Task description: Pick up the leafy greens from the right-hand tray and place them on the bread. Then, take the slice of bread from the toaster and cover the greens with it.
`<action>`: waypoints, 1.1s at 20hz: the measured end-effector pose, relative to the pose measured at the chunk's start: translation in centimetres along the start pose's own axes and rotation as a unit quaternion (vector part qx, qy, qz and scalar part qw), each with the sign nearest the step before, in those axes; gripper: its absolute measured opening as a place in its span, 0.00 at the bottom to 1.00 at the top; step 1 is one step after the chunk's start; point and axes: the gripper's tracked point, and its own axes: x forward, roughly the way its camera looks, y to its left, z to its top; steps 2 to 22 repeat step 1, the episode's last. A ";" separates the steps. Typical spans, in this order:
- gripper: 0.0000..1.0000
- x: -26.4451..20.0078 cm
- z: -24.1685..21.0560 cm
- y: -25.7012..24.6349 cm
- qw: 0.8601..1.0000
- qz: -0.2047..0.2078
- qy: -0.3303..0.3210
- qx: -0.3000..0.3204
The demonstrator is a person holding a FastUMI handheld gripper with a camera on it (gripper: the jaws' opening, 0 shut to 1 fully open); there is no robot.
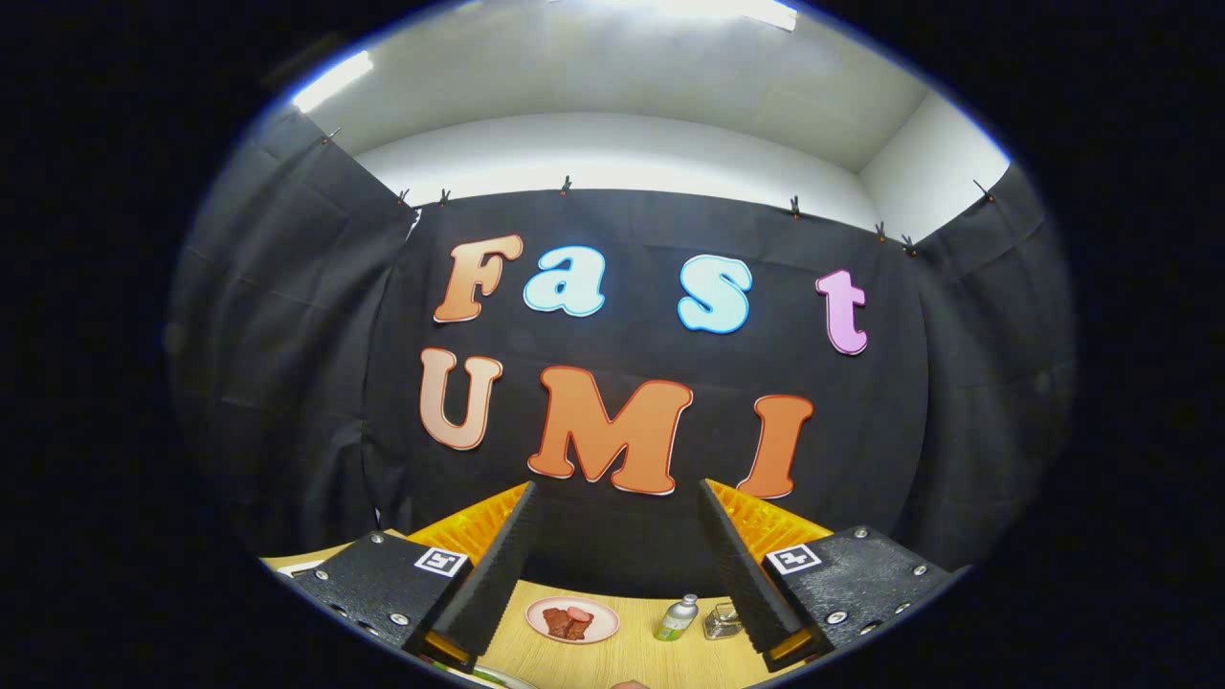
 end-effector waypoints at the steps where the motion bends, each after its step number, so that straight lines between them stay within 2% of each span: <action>1: 0.98 0.0 0.2 0.0 1.000 0.000 -0.003 0.001; 22: 0.98 0.0 0.2 0.0 1.000 0.000 -0.003 0.001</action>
